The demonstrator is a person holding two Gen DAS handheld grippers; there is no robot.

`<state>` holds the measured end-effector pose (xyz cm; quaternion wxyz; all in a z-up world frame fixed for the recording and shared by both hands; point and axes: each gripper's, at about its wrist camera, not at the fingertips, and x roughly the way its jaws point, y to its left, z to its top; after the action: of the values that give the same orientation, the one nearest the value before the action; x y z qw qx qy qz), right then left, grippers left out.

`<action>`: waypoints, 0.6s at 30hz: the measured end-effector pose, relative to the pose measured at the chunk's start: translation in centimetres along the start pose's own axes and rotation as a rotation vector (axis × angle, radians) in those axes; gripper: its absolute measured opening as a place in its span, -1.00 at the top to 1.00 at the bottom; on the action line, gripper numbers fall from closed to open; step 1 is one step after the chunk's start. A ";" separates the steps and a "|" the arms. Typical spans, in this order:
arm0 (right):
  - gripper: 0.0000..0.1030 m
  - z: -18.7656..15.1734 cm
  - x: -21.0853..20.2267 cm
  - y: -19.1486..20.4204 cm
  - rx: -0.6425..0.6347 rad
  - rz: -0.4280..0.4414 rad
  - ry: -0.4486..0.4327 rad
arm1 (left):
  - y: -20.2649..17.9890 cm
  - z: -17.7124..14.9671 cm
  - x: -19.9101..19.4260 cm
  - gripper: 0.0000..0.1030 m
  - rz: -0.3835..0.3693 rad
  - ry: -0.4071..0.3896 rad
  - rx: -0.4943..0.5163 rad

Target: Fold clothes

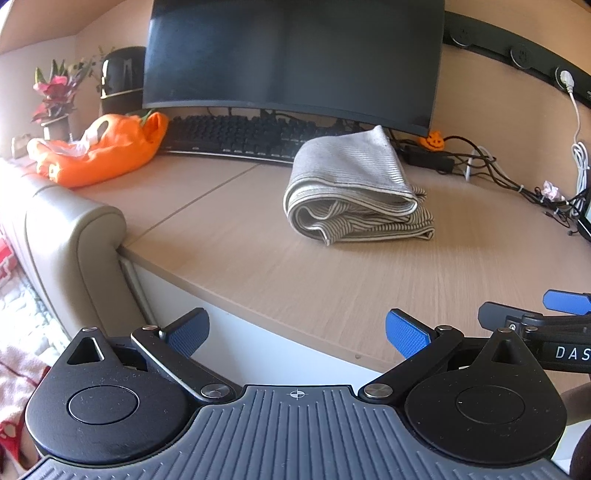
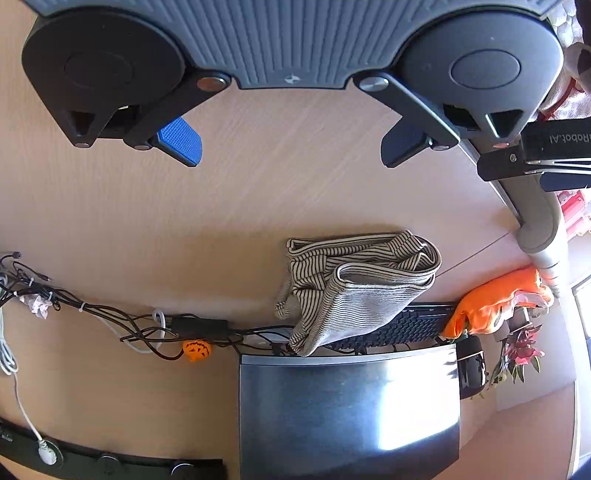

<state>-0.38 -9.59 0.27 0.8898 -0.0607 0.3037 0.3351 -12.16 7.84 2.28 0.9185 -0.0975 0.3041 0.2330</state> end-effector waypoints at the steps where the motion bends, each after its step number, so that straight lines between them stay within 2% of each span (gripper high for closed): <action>1: -1.00 0.0 0.0 0.0 0.001 0.000 0.001 | 0.0 0.0 0.0 -1.00 0.000 0.001 0.000; 18: -1.00 -0.1 0.6 -0.3 0.008 0.001 0.014 | -0.1 0.0 0.2 -1.00 0.010 0.009 0.011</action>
<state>0.10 -9.47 -0.16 0.8877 -0.0596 0.3115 0.3339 -11.98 7.80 2.19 0.9165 -0.0922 0.3099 0.2356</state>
